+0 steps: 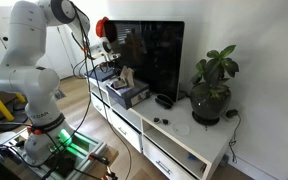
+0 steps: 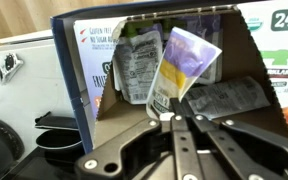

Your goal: Pick up one sachet from the white box and put it on the tv stand

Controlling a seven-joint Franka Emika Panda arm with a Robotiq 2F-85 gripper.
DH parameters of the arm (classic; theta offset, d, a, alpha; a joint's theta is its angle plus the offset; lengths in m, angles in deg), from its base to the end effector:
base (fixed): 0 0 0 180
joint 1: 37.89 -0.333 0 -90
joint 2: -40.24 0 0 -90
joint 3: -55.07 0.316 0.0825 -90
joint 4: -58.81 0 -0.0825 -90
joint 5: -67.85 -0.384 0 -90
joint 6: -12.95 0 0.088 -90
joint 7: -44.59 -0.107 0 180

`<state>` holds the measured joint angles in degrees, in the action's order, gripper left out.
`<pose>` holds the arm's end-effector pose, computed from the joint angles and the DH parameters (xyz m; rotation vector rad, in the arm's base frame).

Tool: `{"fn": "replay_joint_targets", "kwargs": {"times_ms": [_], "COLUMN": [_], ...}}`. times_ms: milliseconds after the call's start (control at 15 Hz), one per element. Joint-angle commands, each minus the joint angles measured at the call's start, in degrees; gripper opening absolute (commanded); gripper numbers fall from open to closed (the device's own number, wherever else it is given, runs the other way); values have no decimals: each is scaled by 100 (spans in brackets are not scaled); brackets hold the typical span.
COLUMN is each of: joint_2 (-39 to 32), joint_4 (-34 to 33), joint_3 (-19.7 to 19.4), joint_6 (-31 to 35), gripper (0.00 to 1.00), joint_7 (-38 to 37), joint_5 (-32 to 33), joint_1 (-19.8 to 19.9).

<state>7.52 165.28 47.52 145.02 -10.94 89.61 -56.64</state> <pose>0.6182 0.1186 0.2048 2.7083 -0.6669 0.1145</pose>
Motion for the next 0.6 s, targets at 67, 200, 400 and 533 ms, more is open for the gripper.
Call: {"fn": "replay_joint_targets", "kwargs": {"times_ms": [67,200,400,533], "joint_2": [513,690,1064,1353], "joint_4": [281,368,618,812], "joint_3": [-9,46,142,212], "joint_6": [-150,-262,-667,-1022], "gripper": [0,0,1,1], "joint_7": [-361,-378,-504,-755], "joint_5": [238,237,271,371], "joint_1": [-93,-90,-122,-154]}}
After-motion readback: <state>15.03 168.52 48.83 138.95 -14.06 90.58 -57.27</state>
